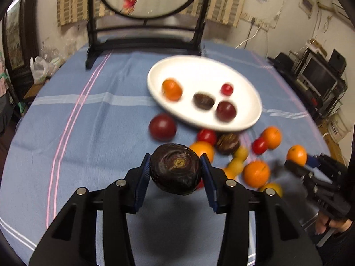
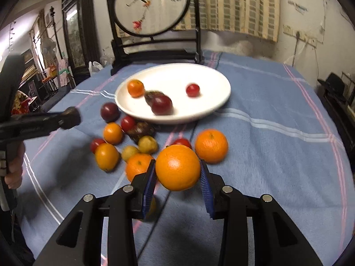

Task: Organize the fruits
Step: 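Place the brown fruit and orange on the white plate, opening both tools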

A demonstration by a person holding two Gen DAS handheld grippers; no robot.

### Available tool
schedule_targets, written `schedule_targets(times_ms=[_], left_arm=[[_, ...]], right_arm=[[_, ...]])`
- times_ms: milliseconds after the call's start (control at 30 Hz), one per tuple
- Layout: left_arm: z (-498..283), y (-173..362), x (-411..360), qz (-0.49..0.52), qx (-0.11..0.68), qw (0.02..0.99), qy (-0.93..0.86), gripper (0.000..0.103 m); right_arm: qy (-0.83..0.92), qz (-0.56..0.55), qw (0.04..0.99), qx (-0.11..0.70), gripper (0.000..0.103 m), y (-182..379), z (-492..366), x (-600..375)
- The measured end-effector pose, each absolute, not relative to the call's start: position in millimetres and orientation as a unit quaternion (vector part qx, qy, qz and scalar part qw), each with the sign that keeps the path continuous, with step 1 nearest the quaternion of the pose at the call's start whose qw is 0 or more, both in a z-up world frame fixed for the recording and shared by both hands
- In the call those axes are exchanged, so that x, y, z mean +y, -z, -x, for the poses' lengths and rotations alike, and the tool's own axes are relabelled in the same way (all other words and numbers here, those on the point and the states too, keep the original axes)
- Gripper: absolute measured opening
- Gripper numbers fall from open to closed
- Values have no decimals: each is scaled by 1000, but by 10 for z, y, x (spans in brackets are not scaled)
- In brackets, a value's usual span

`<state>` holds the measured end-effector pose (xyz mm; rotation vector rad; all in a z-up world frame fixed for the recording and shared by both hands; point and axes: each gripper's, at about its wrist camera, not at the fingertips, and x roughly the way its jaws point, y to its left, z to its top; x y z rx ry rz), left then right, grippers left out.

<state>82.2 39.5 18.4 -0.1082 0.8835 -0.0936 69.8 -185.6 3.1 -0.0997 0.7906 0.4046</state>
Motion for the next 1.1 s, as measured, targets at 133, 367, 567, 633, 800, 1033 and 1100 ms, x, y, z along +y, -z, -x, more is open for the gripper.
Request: schedule_targets(times_ms=[133,367,567,633,800,1033,1100], left_arm=[[-1110,-367,257,59,411,908,63,43],[-1640,-208,61,69,432,897,58,43],[-1955,16,59,67,448,891,32,43],[-2025,76,77,71,454,888,28,44],[-2124,200,61,75,463,883,22,45],[-1945,39,140,93,431,898,15,63],[-1837,-6,173,100,425,900,13,64]], right_arm=[[-203,71,913,345,38,-317,-813,-1704],[-183,74,917,347,38,-310,-1319,-1550],[-174,76,906,378,38,-95,-1622,-1431],[-173,75,902,389,38,-25,-1712,-1400],[-158,69,897,408,39,113,-1867,-1367],[-159,48,901,401,46,47,-1763,-1478],[-162,44,903,396,47,-2,-1679,-1531]])
